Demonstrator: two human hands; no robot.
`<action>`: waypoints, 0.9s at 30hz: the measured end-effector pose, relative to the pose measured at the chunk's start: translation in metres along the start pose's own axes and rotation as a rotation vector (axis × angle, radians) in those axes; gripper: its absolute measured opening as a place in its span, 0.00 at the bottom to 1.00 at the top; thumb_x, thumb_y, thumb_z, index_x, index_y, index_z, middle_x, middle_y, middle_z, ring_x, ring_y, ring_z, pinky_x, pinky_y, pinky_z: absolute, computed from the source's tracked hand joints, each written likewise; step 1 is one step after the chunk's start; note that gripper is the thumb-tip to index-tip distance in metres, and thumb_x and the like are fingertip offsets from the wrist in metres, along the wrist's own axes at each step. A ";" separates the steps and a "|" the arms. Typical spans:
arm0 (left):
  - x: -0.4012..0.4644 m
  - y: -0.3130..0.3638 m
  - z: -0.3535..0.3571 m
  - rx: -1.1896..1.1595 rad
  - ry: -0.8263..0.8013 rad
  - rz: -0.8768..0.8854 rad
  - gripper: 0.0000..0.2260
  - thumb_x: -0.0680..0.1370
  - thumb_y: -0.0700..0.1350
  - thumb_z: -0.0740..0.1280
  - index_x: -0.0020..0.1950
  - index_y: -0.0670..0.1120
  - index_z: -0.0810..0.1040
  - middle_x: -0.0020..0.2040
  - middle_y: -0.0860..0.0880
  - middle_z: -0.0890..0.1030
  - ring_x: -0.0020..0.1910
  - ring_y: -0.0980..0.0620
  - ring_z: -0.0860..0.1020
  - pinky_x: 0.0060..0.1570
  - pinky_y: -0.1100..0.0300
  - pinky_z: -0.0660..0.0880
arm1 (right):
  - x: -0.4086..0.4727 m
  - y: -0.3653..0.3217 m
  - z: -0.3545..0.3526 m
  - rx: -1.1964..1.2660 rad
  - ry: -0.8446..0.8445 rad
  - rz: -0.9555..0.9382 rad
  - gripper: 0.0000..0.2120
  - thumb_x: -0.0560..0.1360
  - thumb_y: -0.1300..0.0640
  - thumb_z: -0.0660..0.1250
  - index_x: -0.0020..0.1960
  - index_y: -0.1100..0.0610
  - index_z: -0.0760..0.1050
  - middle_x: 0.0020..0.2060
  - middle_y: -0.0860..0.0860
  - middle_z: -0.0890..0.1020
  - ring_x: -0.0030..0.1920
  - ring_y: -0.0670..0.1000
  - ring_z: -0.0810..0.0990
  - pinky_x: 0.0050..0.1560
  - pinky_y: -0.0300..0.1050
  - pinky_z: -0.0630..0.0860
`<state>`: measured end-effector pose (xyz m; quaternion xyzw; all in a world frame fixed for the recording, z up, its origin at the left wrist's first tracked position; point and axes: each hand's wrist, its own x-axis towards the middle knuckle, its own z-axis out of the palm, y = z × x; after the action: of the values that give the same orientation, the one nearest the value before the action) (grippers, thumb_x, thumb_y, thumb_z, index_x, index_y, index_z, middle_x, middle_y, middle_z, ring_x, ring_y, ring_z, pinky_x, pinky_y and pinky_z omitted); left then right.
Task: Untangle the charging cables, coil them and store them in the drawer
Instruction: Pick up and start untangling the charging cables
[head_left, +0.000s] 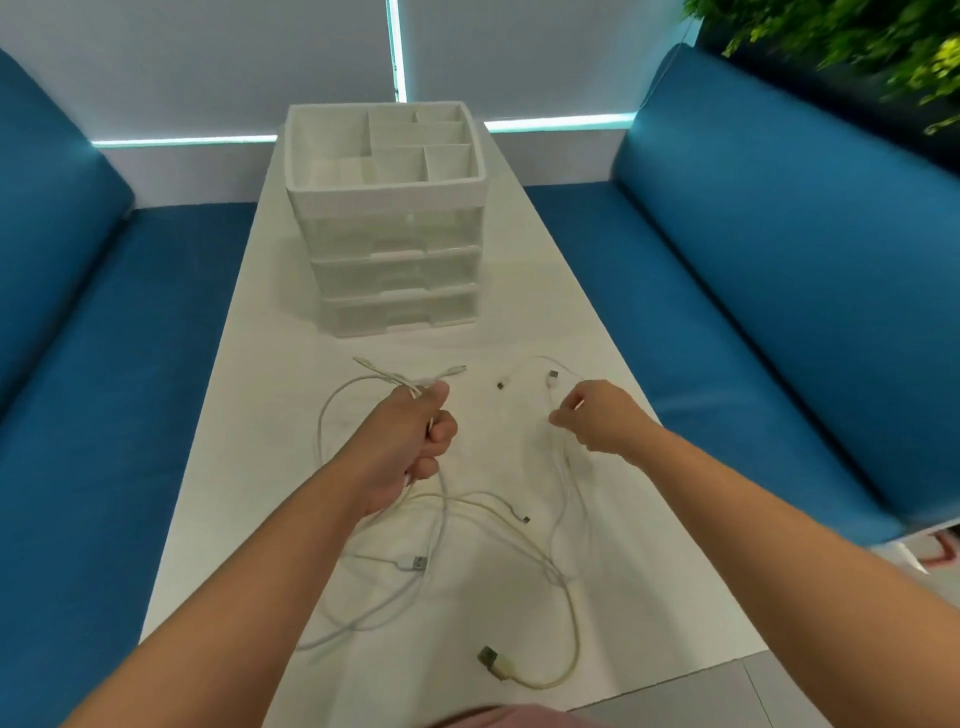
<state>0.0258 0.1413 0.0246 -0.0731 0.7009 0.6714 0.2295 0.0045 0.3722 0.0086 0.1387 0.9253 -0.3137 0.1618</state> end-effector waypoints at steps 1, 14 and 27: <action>0.001 0.000 0.003 0.015 -0.011 0.010 0.10 0.84 0.51 0.57 0.46 0.47 0.65 0.31 0.49 0.64 0.26 0.54 0.55 0.27 0.61 0.54 | -0.001 0.013 0.009 -0.081 -0.013 0.043 0.18 0.77 0.52 0.66 0.58 0.66 0.75 0.49 0.60 0.80 0.43 0.54 0.75 0.45 0.46 0.72; -0.001 -0.034 0.021 0.039 0.011 0.010 0.14 0.83 0.53 0.60 0.51 0.43 0.75 0.28 0.49 0.73 0.24 0.55 0.66 0.23 0.63 0.63 | 0.006 0.028 0.060 0.061 0.080 0.028 0.12 0.76 0.62 0.61 0.34 0.61 0.69 0.32 0.56 0.75 0.31 0.50 0.71 0.32 0.41 0.68; 0.004 -0.037 0.024 -0.055 0.057 -0.051 0.14 0.83 0.53 0.60 0.55 0.43 0.77 0.54 0.47 0.82 0.45 0.50 0.83 0.35 0.59 0.77 | 0.003 -0.016 0.068 0.559 -0.006 0.033 0.09 0.74 0.58 0.68 0.50 0.63 0.75 0.43 0.54 0.78 0.40 0.52 0.77 0.42 0.47 0.77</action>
<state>0.0430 0.1619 -0.0101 -0.1162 0.6861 0.6822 0.2244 0.0110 0.3176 -0.0353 0.1921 0.8000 -0.5546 0.1251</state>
